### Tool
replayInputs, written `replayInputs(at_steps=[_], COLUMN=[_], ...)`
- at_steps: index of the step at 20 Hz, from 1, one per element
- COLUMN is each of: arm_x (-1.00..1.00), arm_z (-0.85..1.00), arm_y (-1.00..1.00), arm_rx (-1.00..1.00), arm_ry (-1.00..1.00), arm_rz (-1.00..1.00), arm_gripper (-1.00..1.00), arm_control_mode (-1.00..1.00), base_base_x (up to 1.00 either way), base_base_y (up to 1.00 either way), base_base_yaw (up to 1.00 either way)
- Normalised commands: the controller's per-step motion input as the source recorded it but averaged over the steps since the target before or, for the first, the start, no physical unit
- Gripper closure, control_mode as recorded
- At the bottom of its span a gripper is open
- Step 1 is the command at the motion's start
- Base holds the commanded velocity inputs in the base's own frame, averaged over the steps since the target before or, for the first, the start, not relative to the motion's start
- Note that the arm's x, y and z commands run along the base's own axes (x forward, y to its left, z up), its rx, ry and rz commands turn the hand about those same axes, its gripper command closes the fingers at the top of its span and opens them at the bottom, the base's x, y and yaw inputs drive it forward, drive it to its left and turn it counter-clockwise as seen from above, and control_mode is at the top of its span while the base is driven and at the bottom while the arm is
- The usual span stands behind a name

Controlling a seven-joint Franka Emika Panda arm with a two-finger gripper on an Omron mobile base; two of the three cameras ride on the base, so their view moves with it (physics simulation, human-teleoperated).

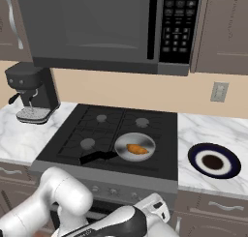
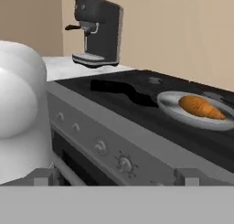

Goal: Pick the croissant and place it on the pan. Then turn on the stove to warm the croissant.

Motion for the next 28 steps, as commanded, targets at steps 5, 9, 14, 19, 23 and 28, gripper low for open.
replayInputs(at_steps=[5,9,14,19,23,28], arm_x=[0.07,0.24,0.41,0.16,0.0,0.0], arm_z=[-0.34,-0.39,-0.37,-0.29,-0.34,-0.24], arm_y=[-0.09,-0.07,-0.11,-0.03,-0.12,-0.18], arm_rx=[0.32,0.36,0.38,0.22,0.09,0.04], arm_ry=[0.18,0.16,0.04,-0.1,-0.27,-0.25], arm_rz=[-0.14,-0.14,-0.1,-0.01,0.0,-0.01], arm_gripper=[-1.0,-1.0,-1.0,-1.0,-1.0,-1.0], arm_control_mode=[-1.0,-1.0,-1.0,-1.0,-1.0,-1.0], base_base_x=[0.0,0.0,0.0,0.0,0.0,0.0], base_base_y=[0.0,0.0,0.0,0.0,0.0,0.0], base_base_yaw=[0.0,0.0,0.0,0.0,0.0,0.0])
